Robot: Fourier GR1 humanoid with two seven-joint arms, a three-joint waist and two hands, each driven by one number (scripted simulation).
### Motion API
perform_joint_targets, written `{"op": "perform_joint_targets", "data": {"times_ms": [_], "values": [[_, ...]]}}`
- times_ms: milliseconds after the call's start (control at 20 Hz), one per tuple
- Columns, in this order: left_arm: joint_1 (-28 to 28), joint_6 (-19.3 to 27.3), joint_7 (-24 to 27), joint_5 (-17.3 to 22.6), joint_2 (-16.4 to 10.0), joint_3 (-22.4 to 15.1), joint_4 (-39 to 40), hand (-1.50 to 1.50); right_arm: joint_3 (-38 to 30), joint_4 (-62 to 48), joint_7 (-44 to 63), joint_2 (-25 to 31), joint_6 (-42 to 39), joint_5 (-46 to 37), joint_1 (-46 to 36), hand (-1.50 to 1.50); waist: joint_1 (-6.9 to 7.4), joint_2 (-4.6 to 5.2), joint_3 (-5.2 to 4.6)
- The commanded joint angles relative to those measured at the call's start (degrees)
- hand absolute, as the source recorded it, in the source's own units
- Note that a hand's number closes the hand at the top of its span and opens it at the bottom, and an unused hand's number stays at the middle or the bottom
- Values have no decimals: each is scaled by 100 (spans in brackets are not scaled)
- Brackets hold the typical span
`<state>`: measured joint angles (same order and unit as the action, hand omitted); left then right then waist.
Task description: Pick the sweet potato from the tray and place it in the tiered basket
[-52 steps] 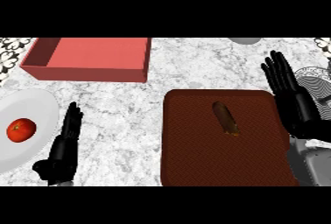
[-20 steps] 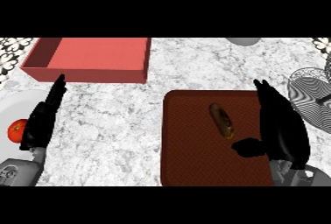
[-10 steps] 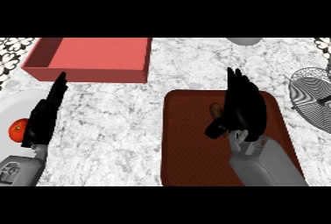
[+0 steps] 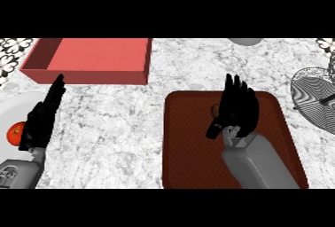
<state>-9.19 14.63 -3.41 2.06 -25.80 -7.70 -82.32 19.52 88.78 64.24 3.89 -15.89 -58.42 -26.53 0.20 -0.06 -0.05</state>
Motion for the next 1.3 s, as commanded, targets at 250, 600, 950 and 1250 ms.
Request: {"op": "perform_joint_targets", "data": {"times_ms": [250, 600, 950, 1250], "values": [[95, 26, -12, -178, 197, 36, -101, 0, 198, -315, 878, -380, -651, -679, -7, -150, 12, -4, 3], [124, -178, 1, -166, 248, 232, -60, 0, 417, -127, 586, -384, -498, -1304, 497, -150, -12, -2, 4], [-108, -188, -5, -403, 331, 264, 183, 0, 444, -613, 884, -385, -336, -1101, 207, -150, 14, 12, 4], [-7, -214, -262, -457, 456, 221, -228, 0, 361, -631, 950, -386, -192, -980, 343, -150, 15, 3, 5]]}}
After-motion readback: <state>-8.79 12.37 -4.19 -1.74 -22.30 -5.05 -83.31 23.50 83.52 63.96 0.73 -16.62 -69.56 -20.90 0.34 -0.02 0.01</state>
